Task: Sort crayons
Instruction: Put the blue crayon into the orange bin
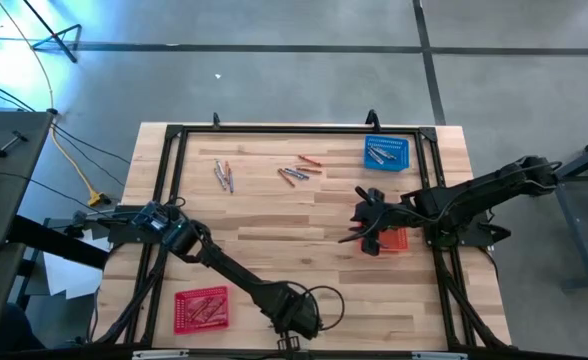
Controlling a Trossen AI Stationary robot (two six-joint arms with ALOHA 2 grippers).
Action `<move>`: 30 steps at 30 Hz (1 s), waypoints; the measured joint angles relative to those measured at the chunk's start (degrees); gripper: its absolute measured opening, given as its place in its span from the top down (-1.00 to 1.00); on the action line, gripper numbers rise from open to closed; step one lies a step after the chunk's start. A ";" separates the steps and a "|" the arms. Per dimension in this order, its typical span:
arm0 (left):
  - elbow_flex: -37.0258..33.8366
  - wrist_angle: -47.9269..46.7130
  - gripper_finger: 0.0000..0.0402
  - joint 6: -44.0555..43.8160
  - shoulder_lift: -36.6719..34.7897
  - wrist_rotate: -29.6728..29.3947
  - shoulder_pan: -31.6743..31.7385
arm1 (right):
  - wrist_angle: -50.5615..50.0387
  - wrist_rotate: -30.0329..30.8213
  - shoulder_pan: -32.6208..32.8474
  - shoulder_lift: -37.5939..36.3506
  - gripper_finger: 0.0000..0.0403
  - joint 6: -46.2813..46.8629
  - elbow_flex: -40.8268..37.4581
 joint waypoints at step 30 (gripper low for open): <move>4.63 -12.23 1.00 3.30 -23.36 -69.72 -0.70 | -11.58 12.03 -0.33 -31.04 0.42 3.00 0.07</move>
